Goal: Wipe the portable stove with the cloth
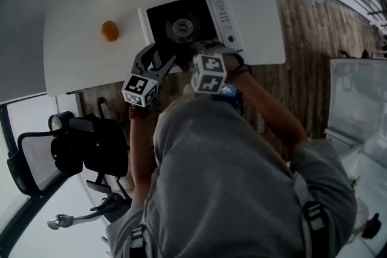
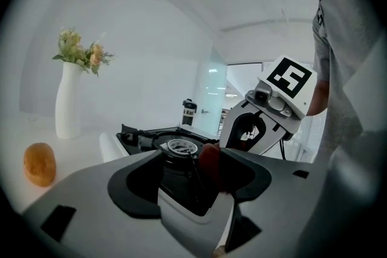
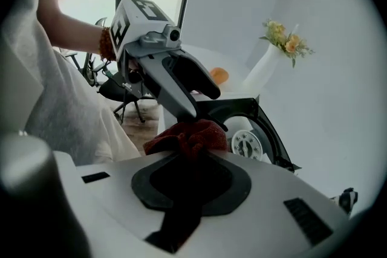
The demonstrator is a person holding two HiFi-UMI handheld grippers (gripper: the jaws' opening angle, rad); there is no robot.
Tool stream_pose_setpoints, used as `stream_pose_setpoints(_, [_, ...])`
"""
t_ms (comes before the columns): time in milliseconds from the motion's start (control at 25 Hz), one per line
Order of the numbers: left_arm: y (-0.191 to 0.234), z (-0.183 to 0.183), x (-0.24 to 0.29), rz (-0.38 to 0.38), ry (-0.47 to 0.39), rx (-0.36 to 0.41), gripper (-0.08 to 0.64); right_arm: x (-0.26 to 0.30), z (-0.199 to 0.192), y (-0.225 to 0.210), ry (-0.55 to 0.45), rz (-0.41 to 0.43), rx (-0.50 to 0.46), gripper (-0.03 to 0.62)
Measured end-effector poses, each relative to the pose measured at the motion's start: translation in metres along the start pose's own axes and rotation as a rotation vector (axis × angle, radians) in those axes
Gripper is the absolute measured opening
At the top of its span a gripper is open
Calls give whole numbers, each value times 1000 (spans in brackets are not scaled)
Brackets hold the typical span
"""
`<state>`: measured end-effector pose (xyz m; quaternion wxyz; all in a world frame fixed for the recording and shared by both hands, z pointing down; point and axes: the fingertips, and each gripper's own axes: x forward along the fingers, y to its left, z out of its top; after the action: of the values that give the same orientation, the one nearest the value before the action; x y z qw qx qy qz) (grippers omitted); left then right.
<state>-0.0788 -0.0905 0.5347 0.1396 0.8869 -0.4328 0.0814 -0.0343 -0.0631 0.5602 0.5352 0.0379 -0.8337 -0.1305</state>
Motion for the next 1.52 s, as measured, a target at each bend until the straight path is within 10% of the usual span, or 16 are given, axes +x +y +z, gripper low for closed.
stream_pose_setpoints(480, [3,3,-4,-27,-42,-53,295,12,25,11,-70,113,-35,60])
stream_pose_setpoints(680, [1,7,-12,-63,-79,-68,299,-3,22,2,-267,119,77,61])
stream_pose_setpoints(1000, [-76,52,-41,-260,-128,146,302,-97,51,-4,-805,256,329,61])
stream_pose_setpoints(1280, [-90,52,-47,-308,-168,119,304,-101,66,16,-889,398,372,61])
stream_pose_setpoints(1520, [-37,60,-60,-153,-224,48,100,-100,50,-5,-912,375,447,123])
